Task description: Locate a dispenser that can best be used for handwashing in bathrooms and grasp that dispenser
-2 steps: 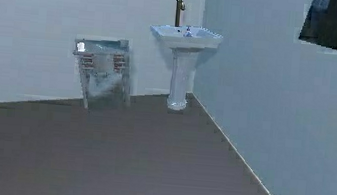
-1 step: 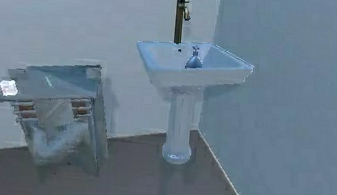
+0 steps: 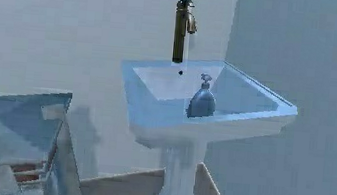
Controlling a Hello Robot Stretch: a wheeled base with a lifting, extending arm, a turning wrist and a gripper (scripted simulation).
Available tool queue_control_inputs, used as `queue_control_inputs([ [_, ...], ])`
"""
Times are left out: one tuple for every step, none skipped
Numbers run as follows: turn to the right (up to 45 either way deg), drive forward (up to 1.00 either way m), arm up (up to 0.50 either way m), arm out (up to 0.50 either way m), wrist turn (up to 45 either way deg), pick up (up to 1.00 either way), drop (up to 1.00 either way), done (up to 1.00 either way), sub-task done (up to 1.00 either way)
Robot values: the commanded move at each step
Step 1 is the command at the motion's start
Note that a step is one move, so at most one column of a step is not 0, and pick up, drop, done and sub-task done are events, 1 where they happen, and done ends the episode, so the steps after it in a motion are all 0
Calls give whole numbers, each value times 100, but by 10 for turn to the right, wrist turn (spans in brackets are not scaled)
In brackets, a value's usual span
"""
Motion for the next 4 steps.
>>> queue_control_inputs([
  [-450,0,0,0,0,0,0,0,0],
  [-300,0,0,0,0,0,0,0,0],
  [450,0,0,0,0,0,0,0,0],
  [450,0,0,0,0,0,0,0,0],
])
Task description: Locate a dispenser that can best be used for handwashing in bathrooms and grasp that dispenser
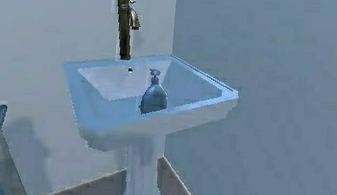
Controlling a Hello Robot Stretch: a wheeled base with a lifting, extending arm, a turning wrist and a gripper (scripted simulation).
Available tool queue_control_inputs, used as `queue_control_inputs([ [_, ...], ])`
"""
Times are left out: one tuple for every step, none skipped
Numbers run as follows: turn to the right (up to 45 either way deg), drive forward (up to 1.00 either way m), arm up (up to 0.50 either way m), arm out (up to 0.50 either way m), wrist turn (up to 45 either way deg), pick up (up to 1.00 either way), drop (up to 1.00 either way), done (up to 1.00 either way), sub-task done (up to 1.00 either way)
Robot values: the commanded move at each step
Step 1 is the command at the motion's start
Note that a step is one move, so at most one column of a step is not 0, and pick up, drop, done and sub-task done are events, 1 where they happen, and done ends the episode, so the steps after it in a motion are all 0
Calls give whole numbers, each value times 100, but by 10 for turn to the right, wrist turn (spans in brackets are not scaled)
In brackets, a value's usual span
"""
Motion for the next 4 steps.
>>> queue_control_inputs([
  [270,0,0,0,0,0,0,0,0],
  [0,55,0,0,0,0,0,0,0],
  [-450,0,0,0,0,0,0,0,0],
  [-450,0,0,0,0,0,0,0,0],
])
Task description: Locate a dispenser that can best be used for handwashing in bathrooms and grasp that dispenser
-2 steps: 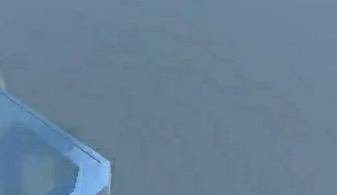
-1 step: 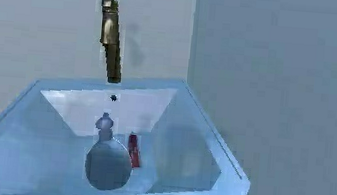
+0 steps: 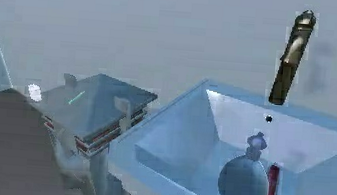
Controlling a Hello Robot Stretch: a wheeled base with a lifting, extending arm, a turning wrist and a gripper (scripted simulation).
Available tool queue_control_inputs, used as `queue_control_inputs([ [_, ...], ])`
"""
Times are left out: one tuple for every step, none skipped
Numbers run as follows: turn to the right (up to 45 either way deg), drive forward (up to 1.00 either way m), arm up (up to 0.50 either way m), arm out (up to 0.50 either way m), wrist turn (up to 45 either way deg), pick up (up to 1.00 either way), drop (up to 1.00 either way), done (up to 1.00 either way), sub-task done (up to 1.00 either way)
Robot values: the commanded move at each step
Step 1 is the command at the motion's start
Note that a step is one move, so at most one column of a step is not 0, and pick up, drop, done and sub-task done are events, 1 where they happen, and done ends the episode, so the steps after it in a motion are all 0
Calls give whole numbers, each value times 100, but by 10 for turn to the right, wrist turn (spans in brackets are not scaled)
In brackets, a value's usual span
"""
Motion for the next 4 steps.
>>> queue_control_inputs([
  [-450,0,0,0,0,0,0,0,0],
  [-150,0,0,0,0,0,0,0,0],
  [0,0,50,0,0,0,0,0,0],
  [0,0,38,0,0,0,0,0,0],
])
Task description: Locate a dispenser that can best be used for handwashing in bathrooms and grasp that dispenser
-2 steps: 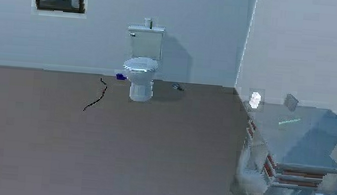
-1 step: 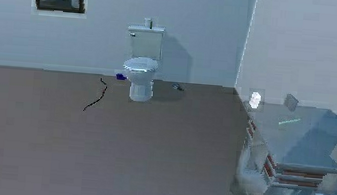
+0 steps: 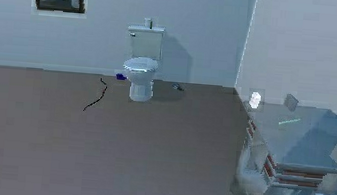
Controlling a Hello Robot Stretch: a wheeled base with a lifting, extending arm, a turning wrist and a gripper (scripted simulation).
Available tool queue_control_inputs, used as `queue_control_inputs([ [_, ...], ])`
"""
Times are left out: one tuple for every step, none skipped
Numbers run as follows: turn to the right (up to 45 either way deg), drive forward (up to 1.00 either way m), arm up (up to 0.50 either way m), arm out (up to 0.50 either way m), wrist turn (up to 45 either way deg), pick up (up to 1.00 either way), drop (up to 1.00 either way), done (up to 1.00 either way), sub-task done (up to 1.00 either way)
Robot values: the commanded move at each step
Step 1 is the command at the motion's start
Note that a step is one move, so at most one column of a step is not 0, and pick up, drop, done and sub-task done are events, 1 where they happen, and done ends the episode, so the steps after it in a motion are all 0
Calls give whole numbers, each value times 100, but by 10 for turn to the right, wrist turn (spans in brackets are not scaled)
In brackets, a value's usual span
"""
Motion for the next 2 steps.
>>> queue_control_inputs([
  [0,0,0,16,0,0,0,0,0],
  [0,0,0,0,450,0,0,0,0],
])
